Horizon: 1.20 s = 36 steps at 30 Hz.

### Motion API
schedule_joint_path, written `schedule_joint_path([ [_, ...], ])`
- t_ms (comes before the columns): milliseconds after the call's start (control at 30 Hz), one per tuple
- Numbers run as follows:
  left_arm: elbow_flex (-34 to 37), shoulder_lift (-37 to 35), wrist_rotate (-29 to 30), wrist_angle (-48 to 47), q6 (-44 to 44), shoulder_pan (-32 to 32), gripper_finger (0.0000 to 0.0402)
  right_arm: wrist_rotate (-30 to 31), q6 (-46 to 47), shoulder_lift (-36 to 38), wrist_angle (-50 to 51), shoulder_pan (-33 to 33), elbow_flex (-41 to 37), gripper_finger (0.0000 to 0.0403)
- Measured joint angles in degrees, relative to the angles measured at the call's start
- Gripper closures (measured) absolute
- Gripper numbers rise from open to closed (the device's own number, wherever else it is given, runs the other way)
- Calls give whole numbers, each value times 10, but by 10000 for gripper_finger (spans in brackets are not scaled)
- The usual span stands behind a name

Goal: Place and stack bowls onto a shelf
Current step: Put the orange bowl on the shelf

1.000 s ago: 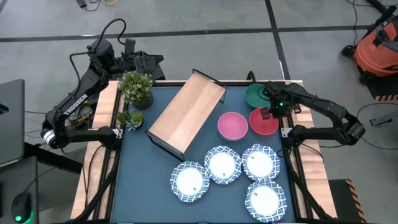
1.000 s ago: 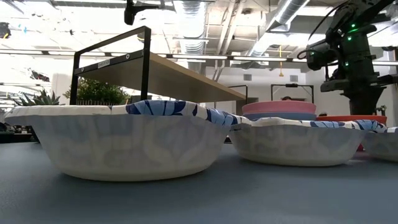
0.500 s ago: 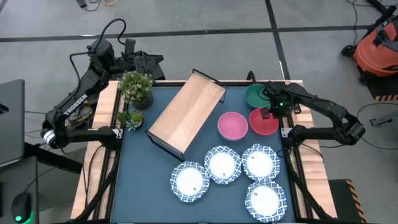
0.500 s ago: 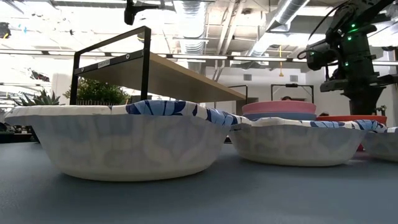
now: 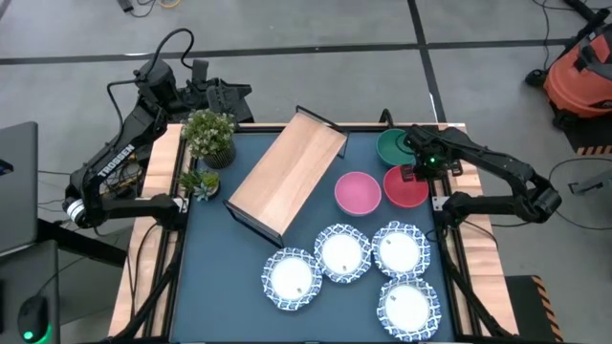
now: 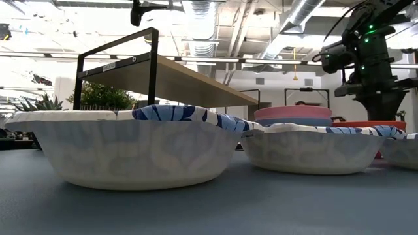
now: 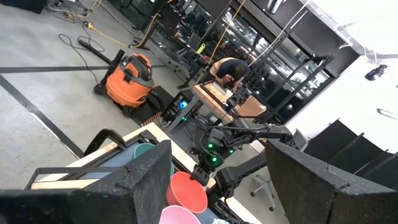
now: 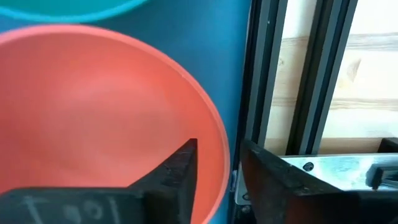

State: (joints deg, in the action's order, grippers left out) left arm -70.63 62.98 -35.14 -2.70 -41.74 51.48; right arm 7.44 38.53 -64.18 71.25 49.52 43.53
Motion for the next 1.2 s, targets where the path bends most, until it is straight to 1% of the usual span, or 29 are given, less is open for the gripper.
schedule_joint_path([
  [67, 0, 0, 0, 0, 1, 0, 159, 3, 14, 0, -4, 0, 0, 235],
  [167, 0, 0, 0, 0, 6, 0, 159, 14, 44, 0, -2, 0, 0, 229],
  [267, 0, 0, 0, 0, 8, 0, 159, 16, 70, 0, -3, 0, 0, 231],
  [467, 0, 0, 0, 0, 11, 0, 159, 16, 82, 0, 1, -1, 0, 240],
  [533, 0, 0, 0, 0, 11, 0, 159, 13, 84, 0, 5, -6, 0, 240],
  [700, 0, 0, -5, 0, 11, 0, 159, 11, 125, 0, 18, -25, 0, 241],
  [867, 0, 0, -6, 0, 11, 0, 159, 9, 173, 0, 35, -56, 0, 241],
  [1000, 0, 0, -6, 0, 11, 0, 159, -4, 231, 0, 35, -90, 0, 241],
  [1200, 0, 0, -6, 0, 11, 0, 159, -7, 331, 0, 46, -145, 0, 241],
])
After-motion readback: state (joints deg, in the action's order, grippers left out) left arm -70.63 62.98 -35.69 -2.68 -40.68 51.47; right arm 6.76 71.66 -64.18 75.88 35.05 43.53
